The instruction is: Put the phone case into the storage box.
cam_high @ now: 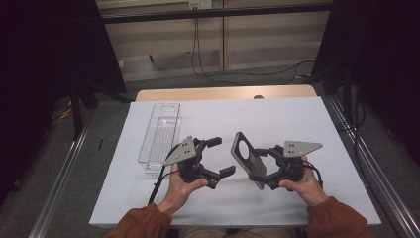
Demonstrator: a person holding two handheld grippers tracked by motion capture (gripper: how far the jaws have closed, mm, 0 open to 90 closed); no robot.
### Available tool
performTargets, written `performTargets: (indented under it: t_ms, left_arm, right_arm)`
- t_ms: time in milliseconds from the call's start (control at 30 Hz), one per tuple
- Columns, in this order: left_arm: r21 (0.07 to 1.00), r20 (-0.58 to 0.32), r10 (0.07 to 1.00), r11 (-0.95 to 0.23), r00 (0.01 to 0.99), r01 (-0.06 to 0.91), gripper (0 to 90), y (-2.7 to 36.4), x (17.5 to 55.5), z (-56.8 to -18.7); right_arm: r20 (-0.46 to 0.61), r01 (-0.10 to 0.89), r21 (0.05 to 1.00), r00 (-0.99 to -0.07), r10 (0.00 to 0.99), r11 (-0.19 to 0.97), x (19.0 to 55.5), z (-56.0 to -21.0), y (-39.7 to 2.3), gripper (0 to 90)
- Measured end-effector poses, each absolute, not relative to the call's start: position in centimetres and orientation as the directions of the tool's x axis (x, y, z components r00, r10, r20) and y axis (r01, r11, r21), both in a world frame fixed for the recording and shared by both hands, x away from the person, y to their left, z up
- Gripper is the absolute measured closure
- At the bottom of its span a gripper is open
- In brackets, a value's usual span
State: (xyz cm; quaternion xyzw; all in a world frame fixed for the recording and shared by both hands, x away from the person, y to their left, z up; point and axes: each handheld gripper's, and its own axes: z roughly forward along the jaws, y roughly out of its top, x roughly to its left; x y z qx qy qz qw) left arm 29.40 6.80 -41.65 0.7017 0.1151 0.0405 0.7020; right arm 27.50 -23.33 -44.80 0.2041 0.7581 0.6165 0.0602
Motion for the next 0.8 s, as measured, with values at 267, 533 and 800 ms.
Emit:
performTargets:
  t_ms: [267, 533, 800]
  left_arm:
    - [0.994, -0.110, 0.192, 0.012, 0.975, 0.110, 0.6, 6.6, 29.5, -41.8]
    - [0.994, -0.105, 0.149, 0.010, 0.983, 0.105, 0.7, 6.4, 29.8, -42.1]
    - [0.992, -0.125, 0.104, 0.000, 0.987, 0.126, 0.8, 5.8, 29.9, -42.5]
  right_arm:
    - [0.180, 0.235, 0.963, -0.925, 0.334, 0.134, 27.6, -44.8, -23.1, 12.4]
    - [0.193, 0.240, 0.961, -0.939, 0.284, 0.139, 27.5, -44.9, -22.6, 12.4]
    - [0.189, 0.234, 0.961, -0.946, 0.264, 0.150, 27.4, -44.9, -22.3, 12.4]
